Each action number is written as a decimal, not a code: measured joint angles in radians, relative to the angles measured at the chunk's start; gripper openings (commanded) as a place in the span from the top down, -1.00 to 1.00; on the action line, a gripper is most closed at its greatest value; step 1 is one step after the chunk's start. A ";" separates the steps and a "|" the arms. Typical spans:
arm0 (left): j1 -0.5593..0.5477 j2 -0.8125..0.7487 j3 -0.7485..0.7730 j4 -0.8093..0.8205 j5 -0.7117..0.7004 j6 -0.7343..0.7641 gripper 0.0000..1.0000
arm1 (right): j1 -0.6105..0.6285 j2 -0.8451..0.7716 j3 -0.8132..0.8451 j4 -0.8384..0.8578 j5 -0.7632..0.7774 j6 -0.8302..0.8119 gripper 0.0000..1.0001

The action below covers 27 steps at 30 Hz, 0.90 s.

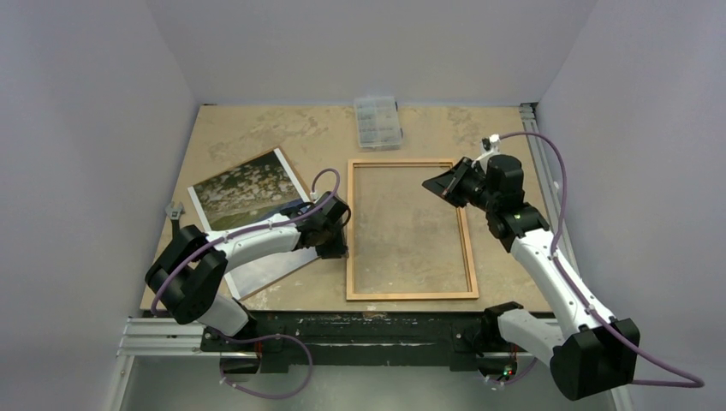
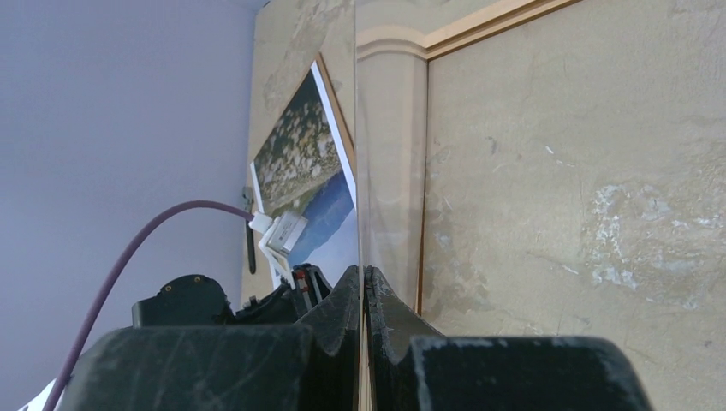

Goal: Put the photo into the frame
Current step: Place the photo frame item in the photo frame.

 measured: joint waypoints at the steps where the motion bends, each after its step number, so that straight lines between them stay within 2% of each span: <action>1: 0.000 0.000 0.000 0.000 0.000 0.000 0.55 | 0.000 0.005 -0.003 0.006 0.000 0.002 1.00; 27: 0.000 0.013 0.017 -0.019 -0.001 0.002 0.55 | -0.006 0.017 -0.076 0.062 -0.006 0.014 1.00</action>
